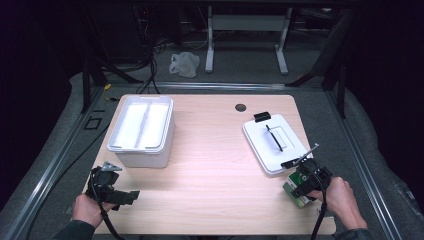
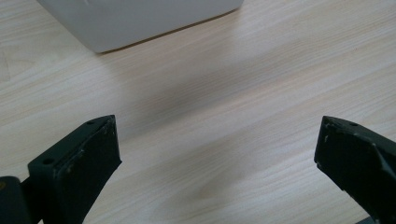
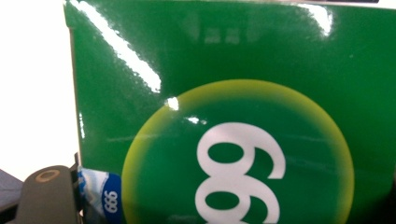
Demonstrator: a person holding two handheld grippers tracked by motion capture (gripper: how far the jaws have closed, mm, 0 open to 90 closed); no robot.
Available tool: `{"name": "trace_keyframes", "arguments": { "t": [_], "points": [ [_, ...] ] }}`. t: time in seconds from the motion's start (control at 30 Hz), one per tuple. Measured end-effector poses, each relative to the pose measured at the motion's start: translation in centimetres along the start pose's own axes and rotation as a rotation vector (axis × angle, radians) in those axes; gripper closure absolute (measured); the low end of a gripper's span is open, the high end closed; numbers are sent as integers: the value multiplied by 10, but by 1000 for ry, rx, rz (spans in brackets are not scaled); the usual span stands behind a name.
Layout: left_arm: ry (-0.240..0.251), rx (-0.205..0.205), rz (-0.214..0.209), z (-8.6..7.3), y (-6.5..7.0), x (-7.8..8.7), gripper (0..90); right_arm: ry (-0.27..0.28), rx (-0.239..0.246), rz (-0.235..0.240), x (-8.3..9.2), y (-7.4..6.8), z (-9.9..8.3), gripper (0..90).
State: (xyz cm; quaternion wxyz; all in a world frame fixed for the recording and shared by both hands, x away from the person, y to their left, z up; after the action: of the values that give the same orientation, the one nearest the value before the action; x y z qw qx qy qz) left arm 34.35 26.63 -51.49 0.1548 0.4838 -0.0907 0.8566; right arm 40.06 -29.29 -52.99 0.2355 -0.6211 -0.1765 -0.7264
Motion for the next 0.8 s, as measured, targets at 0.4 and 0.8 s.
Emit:
{"name": "trace_keyframes", "arguments": {
  "t": [0.4,0.8],
  "points": [
    [1,2,3,0,0,1,1,-26,-27,36,-20,14,-8,142],
    [29,31,-1,3,-2,13,3,-11,-58,-1,10,6,-5,0]
  ]
}}
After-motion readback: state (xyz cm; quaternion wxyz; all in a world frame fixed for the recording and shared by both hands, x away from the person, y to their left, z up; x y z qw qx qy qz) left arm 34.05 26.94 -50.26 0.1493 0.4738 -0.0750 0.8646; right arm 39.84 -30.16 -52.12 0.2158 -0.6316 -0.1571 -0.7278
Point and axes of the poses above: each handheld gripper's, and its own axes: x roughly backward along the jaws, z roughly out of its top, y roughly to its right, the point moved 4 cm from there along -x, roughly forward along the jaws, and after that the axes turned 3 degrees about z, right-handed, at the moved point
